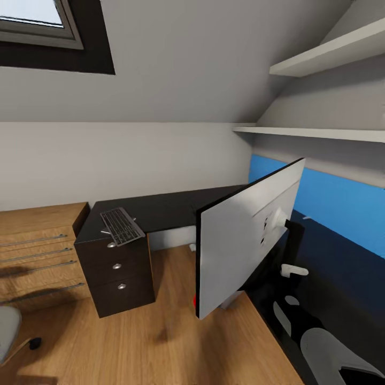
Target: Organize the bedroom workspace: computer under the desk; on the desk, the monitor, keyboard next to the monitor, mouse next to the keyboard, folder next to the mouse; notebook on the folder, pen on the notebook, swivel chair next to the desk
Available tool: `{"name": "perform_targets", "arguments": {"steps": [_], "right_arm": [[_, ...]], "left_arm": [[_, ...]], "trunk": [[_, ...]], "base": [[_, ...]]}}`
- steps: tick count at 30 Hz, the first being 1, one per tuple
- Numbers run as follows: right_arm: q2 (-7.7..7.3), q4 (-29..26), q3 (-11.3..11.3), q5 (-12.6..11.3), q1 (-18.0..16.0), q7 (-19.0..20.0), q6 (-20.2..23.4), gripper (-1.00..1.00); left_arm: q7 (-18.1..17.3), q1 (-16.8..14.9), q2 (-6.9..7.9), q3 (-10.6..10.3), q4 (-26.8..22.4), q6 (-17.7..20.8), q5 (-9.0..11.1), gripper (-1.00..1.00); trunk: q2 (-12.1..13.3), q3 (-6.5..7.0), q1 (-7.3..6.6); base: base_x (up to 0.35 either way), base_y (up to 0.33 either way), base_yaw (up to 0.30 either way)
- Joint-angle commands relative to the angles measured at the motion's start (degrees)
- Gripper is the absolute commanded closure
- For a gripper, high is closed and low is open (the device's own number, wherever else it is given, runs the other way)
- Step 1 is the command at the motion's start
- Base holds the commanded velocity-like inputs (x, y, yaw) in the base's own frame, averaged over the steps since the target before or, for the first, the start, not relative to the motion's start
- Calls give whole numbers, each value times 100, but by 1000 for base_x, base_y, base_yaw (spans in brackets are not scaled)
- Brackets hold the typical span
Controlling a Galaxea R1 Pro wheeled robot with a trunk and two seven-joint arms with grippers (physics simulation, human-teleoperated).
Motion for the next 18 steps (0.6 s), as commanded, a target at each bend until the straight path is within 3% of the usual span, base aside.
{"name": "perform_targets", "arguments": {"steps": [1, 12, 18], "right_arm": [[1, 6, -16, -25, -4, 26, -33, 100], [4, 1, -16, -41, -5, 26, -33, 100], [12, -3, -10, -50, -5, 21, -20, 100]], "left_arm": [[5, -2, -3, 13, 0, -16, 14, -100], [5, -2, -2, 22, 0, -15, 22, -100], [7, -2, 4, 22, 0, -12, 23, -100]], "trunk": [[-3, -6, -2], [-3, -7, -2], [-3, -28, -2]], "base": [[-182, -165, 0], [-194, -233, 1], [-70, -82, 96]]}}
